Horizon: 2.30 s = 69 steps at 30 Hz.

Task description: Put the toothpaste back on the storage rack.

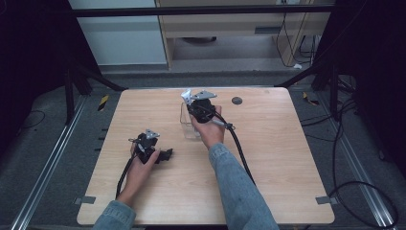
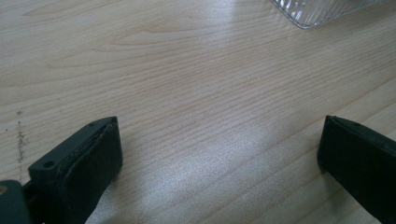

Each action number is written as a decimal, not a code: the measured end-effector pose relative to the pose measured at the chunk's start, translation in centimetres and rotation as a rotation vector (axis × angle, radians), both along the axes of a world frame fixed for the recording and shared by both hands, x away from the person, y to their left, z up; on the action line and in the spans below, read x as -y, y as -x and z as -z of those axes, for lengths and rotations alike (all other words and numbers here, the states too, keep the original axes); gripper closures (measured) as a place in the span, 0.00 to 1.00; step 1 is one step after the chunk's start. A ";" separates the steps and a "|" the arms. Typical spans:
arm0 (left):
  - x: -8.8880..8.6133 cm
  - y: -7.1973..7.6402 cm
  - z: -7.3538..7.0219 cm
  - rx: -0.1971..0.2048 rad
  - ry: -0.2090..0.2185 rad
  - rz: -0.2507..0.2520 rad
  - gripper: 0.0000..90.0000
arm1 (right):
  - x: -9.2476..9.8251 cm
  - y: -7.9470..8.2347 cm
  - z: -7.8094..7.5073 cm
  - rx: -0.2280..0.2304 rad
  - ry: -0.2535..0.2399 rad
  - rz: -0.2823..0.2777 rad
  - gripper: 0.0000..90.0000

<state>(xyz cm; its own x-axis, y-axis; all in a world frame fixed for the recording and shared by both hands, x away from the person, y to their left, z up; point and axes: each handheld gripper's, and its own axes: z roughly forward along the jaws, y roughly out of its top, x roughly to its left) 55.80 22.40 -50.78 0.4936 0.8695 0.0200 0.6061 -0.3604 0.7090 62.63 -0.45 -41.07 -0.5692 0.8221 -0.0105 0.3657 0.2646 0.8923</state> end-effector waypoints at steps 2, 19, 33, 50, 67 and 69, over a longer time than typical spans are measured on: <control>0.0 0.0 0.0 0.000 0.000 0.000 0.00 | 0.0 0.0 0.0 -0.002 0.000 -0.001 0.88; 0.0 0.0 0.0 0.000 0.000 0.000 0.00 | -0.7 -0.6 0.0 -0.015 0.011 0.008 0.88; 0.0 0.0 0.0 0.000 0.000 0.000 0.00 | -1.0 -1.2 0.1 -0.027 0.014 0.008 0.88; 0.0 0.0 0.0 0.000 0.000 0.001 0.00 | -1.9 -1.6 0.2 -0.038 0.024 0.004 0.87; 0.0 0.0 0.0 0.000 0.000 0.001 0.00 | -1.7 -1.6 0.1 -0.052 0.028 -0.002 0.83; 0.0 0.0 0.0 0.000 0.000 0.000 0.00 | -1.6 -1.4 0.0 -0.052 0.029 -0.004 0.82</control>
